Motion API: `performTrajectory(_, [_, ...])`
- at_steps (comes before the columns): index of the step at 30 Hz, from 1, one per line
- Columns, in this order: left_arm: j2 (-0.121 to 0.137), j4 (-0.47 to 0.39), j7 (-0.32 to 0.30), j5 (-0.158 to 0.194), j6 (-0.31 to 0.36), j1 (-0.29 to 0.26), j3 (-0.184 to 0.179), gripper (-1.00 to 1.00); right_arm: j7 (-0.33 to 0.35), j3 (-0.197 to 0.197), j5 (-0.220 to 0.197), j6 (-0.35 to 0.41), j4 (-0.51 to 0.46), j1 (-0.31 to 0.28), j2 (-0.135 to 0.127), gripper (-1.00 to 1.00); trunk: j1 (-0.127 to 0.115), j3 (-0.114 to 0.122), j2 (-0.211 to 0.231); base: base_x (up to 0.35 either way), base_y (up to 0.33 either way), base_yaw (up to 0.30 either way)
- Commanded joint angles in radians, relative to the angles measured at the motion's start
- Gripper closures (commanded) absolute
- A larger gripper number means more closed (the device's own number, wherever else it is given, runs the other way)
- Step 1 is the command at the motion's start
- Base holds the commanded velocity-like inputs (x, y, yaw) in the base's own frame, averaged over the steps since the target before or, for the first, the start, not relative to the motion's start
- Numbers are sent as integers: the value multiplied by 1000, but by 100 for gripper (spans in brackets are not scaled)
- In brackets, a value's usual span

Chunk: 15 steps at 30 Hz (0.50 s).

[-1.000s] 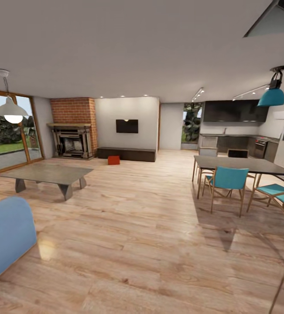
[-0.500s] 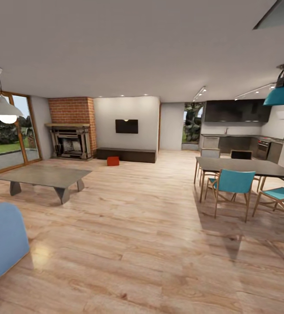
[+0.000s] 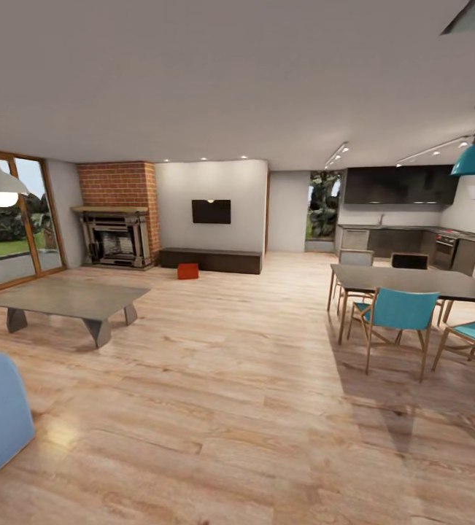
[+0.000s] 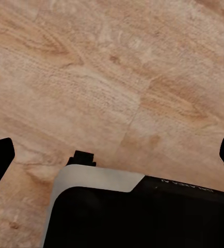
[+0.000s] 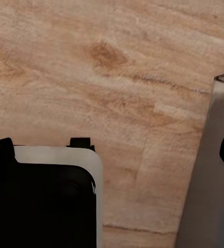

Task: Move the two storage containers from the living room to the garage. In the garage, place one container on the floor and stack the other container on top of it (either order is fine).

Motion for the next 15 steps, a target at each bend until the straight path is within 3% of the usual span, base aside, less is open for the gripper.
performTrajectory(1, [0, 1, -1, 7, -4, -1, -3, -100, 0, 9, -9, -6, 3, -2, 0, -100, 1, -2, -1, 323, 0, 0])
performTrajectory(15, [-1, 1, -1, 7, -6, -1, -3, -100, -1, 9, -9, -6, 3, -1, 0, -100, 1, -2, -1, 323, 0, 0])
